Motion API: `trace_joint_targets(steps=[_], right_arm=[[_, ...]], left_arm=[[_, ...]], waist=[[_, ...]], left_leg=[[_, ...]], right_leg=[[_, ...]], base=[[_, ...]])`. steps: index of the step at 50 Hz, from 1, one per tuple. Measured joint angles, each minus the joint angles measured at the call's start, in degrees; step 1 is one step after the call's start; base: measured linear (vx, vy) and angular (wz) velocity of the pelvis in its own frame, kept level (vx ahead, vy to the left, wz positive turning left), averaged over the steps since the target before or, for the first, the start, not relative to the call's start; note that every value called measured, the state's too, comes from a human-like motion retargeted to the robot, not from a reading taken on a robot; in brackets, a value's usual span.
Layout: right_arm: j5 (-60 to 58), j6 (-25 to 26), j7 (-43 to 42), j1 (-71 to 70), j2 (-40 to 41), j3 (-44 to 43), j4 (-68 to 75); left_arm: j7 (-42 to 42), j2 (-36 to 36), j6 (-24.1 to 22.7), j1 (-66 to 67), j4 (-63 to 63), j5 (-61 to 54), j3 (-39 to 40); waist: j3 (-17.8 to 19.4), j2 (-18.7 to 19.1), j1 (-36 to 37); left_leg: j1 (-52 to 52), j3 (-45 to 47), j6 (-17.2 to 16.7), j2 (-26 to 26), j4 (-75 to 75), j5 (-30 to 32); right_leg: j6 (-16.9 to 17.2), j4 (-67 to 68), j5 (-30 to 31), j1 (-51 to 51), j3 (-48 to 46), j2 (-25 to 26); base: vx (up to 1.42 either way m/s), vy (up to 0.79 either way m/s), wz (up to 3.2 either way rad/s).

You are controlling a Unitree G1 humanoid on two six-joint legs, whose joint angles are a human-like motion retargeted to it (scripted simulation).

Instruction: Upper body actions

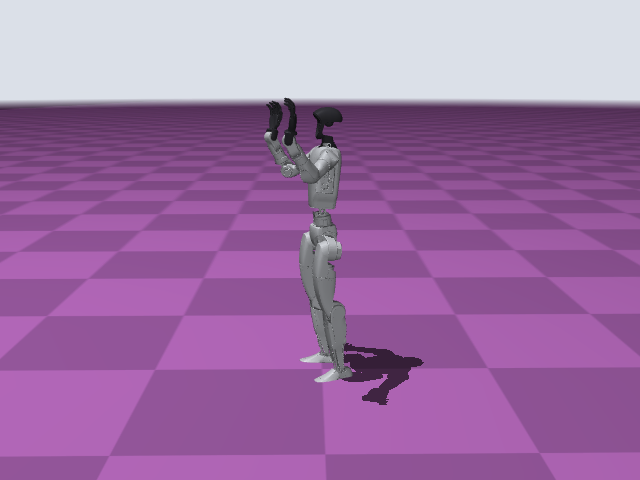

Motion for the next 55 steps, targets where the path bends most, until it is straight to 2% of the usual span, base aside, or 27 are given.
trace_joint_targets(steps=[8, 14, 23, 31, 38, 47, 55], right_arm=[[-7.0, -4.3, 1.2, -3.6, -6.0, 8.5, -5.3], [-13.9, -3.8, 1.3, -4.2, -8.2, 9.9, -7.7], [-8.4, -1.4, 0.0, -0.6, -2.8, 3.3, -1.4], [0.6, 1.2, 0.6, 1.9, 3.4, -4.4, 6.3], [3.6, 0.7, 1.2, 2.5, 5.0, -6.9, 7.6], [-1.1, -2.9, 1.8, 1.6, 1.1, -0.1, 1.6], [-9.5, -6.3, 2.1, -1.5, -6.5, 10.0, -5.5]], left_arm=[[-4.2, 5.4, -3.3, -3.3, -6.7, 16.5, -8.6], [-6.1, 4.2, -5.7, -5.6, -6.8, 15.3, -12.2], [-2.0, -0.6, -2.4, -3.3, 0.7, 2.6, -5.7], [3.8, -3.3, -4.3, 0.2, 11.4, -7.0, 2.1], [7.3, -3.6, -6.1, 3.0, 12.4, -10.5, 6.0], [5.6, -2.1, -7.6, 2.1, 8.1, -4.4, 1.9], [-1.9, 2.0, -10.3, -0.6, -1.0, 4.7, -8.3]], waist=[[-0.2, 0.2, -0.1], [-0.1, 0.1, -0.1], [-0.5, 0.1, -0.2], [-0.7, 0.2, -0.5], [-0.3, 0.2, -0.5], [-0.5, 0.3, -0.5], [-0.7, 0.4, -0.2]], left_leg=[[-0.1, -0.1, 0.0, 0.1, 0.0, 0.0], [0.0, -0.1, 0.0, 0.1, 0.0, 0.0], [0.1, 0.3, 0.0, 0.1, -0.1, -0.1], [0.2, 0.1, 0.0, 0.1, 0.0, -0.2], [0.2, 0.1, 0.0, 0.0, 0.0, -0.2], [0.2, -0.1, 0.0, -0.1, -0.1, -0.2], [0.1, -0.2, 0.0, -0.1, 0.0, -0.2]], right_leg=[[0.0, 0.0, 0.0, -0.1, 0.0, 0.1], [0.0, 0.0, -0.1, 0.0, 0.0, 0.2], [-0.1, 0.0, 0.0, -0.1, 0.2, 0.2], [-0.1, 0.0, -0.2, 0.0, 0.1, 0.2], [-0.1, 0.0, -0.2, 0.1, 0.1, 0.1], [-0.1, -0.1, -0.2, 0.1, -0.1, 0.1], [-0.1, 0.0, -0.2, 0.1, -0.1, 0.1]], base=[[0.0, 0.0, 0.0], [0.0, 0.0, 0.0], [0.0, 0.0, 0.0], [0.0, 0.0, 0.0], [0.0, 0.0, 0.0], [0.0, 0.0, 0.0], [0.0, 0.0, 0.0]])
